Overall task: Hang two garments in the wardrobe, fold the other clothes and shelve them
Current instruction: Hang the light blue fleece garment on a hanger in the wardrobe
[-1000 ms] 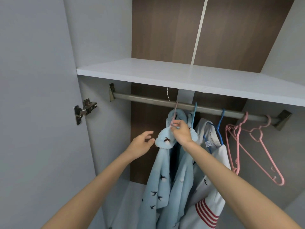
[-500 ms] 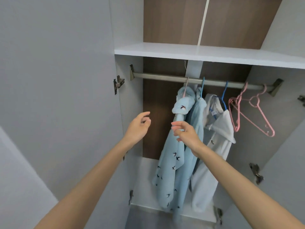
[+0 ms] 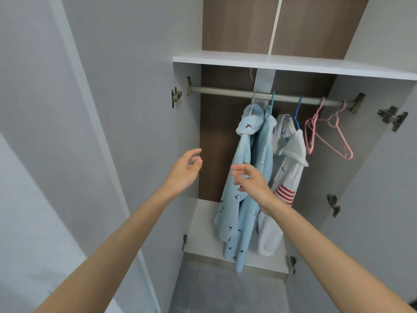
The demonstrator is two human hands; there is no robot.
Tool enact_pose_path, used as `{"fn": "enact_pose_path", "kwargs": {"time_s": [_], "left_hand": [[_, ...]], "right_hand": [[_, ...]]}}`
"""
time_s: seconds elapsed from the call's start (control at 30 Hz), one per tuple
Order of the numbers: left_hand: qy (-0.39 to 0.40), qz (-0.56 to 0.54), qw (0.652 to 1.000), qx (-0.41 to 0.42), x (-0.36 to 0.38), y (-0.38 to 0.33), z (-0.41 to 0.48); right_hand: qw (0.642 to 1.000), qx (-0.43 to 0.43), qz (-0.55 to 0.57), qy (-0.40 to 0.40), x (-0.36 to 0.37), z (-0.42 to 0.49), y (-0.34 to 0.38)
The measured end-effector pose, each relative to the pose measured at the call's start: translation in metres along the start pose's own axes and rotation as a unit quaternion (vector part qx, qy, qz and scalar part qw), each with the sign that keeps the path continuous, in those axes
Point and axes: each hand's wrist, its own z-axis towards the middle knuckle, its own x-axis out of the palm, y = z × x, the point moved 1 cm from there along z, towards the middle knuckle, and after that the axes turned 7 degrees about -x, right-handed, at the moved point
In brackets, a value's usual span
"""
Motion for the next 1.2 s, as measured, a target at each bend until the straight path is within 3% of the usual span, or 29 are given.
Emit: {"fn": "enact_pose_path", "kwargs": {"time_s": [0.23, 0.7, 1.2], "left_hand": [[0.005, -0.007, 1.000, 0.010, 0.033, -0.010, -0.093], [0.165, 0.025, 0.983, 0.081, 0.167, -0.075, -0.236], [0.407, 0.023, 0.900, 0.157, 0.321, -0.089, -0.370]], "right_hand": [[0.999, 0.026, 0.025, -0.041, -0.037, -0.108, 0.004], [0.982, 0.126, 0.022, -0.142, -0.164, -0.329, -0.003], [0.898, 0.240, 0.002, -0.370, -0.215, -0.565, -0.055]]}}
